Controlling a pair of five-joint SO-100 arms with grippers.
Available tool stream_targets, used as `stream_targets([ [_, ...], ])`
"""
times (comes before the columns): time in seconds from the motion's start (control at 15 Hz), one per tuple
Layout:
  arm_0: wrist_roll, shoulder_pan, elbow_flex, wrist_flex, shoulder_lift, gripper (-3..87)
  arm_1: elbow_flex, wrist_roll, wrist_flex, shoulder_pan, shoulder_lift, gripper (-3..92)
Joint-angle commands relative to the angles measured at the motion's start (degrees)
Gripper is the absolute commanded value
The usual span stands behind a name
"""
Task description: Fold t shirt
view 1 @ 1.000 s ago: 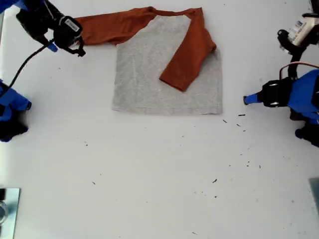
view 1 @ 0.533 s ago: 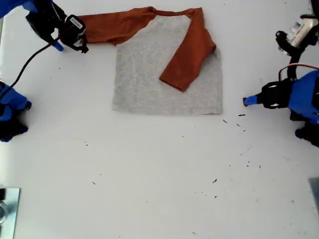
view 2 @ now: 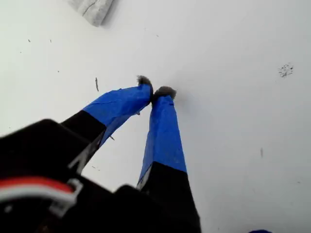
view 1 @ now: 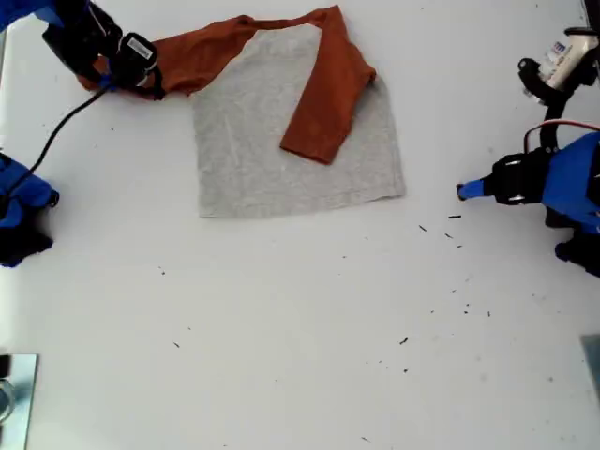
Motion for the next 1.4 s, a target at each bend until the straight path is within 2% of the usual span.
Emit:
stream_targets([
  [0.0,-7.3,13.7,-1.8,0.3,15.4,-0.1,2.6,-0.7,-0.1,-0.1,0.4,3.5],
  [0.13,-13.4,28.7,-14.0,3.0,9.3,-0.2,2.6,-0.7,-0.1,0.0,0.4,3.5],
  [0.27,-16.6,42.4,-33.5,4.4,-8.0,0.0,2.6,-0.7,-0.1,0.3,0.4,3.5],
  [0.33,-16.1,47.5,-48.3,5.6,-19.2,8.7,2.6,-0.6,-0.1,0.3,0.4,3.5],
  [0.4,-14.3,51.2,-60.2,5.2,-27.5,22.6,2.6,-0.6,-0.1,0.3,0.4,3.5],
  [0.47,-13.5,51.8,-60.1,3.3,-27.9,25.3,2.6,-0.6,-0.1,0.4,0.4,3.5],
  [0.53,-12.0,50.3,-58.7,5.0,-26.1,27.8,2.6,-0.4,-0.1,0.1,0.3,3.5],
  [0.73,-10.7,44.6,-52.5,13.6,-17.4,27.1,2.6,-0.4,-0.1,0.6,0.3,3.5],
  [1.0,-10.0,38.0,-20.4,13.7,8.4,25.0,2.6,-0.3,-0.1,0.5,0.3,3.5],
  [1.2,-17.1,42.5,8.3,10.6,25.5,14.0,2.6,-0.3,-0.1,0.6,0.3,3.5],
  [1.27,-20.0,45.3,18.2,6.5,31.3,7.3,2.6,-0.3,-0.1,0.6,0.3,3.5],
  [1.33,-21.2,48.1,28.8,-0.8,39.7,4.6,2.6,-0.2,-0.2,0.6,0.3,3.5],
])
